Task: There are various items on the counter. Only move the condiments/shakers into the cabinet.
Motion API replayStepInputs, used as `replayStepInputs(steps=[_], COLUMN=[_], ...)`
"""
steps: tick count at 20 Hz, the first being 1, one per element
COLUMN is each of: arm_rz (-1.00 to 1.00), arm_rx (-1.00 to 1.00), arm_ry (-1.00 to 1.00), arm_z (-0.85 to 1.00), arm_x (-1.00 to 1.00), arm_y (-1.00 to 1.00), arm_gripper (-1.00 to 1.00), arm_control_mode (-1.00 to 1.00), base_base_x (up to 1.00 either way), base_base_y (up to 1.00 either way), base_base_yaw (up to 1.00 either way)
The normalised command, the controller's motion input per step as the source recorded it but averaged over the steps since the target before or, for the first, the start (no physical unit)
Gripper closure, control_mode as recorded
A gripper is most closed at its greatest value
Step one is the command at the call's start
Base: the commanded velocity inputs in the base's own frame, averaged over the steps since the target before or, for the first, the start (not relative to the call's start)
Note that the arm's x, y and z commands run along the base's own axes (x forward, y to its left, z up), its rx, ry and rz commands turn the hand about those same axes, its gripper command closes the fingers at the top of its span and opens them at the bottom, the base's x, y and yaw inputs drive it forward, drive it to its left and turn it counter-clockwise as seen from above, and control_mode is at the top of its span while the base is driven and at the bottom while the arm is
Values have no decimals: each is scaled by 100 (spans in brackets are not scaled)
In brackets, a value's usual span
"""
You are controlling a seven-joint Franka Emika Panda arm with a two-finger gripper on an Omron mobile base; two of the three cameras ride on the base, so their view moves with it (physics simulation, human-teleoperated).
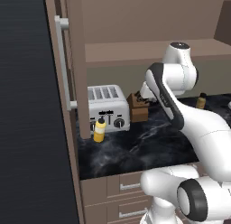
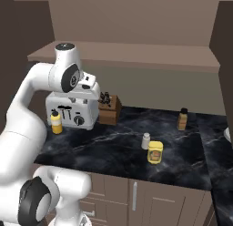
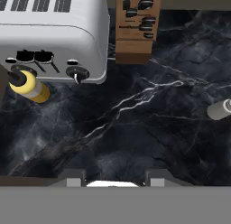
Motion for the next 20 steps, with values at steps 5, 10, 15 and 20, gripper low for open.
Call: replayStepInputs(steps=[5, 10, 15, 20], arm_rz=[-1, -3, -15, -35], arm_rx=[0, 0, 0, 1], arm_ry=[0, 0, 1, 4], arm_z=[-1, -3, -13, -14], arm_x=[-16, -40, -48, -37], arm_y=[-6, -32, -55, -74], arm_gripper=[-100, -100, -100, -100], arm_control_mode=[-100, -100, -100, -100], base_base_x=[0, 0, 0, 0], base_base_y=[0, 0, 0, 0], base_base_yaw=[0, 0, 0, 0])
